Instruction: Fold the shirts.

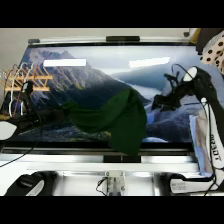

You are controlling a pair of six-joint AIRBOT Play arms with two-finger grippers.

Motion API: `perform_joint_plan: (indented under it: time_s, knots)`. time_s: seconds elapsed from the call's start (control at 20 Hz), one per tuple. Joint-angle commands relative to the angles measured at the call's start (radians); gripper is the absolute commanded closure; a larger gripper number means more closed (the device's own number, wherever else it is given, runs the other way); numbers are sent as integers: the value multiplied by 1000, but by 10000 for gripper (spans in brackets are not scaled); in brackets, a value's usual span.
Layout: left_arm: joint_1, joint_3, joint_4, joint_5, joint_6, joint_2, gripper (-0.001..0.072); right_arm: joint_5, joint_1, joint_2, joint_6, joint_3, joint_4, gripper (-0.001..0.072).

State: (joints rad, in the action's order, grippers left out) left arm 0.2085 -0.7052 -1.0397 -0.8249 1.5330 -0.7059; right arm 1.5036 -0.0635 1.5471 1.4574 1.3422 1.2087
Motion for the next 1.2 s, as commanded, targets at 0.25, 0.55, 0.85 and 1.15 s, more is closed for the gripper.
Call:
perform_joint_plan:
  time_s: [0.25, 0.55, 0.85, 1.15]
  knots:
    - [0, 1, 2, -9, -6, -2, 675, -258, 50, 44, 24, -277, -150, 139]
    - [-1, -1, 0, -9, -7, -1, 674, -297, 125, 80, 35, -270, -166, 655]
    - [-112, -227, -130, -186, -45, 6, 675, -152, 113, -252, -179, -23, -179, 654]
    - [-332, -794, -165, -573, 37, 9, 674, -382, 106, -761, -128, 291, -58, 653]
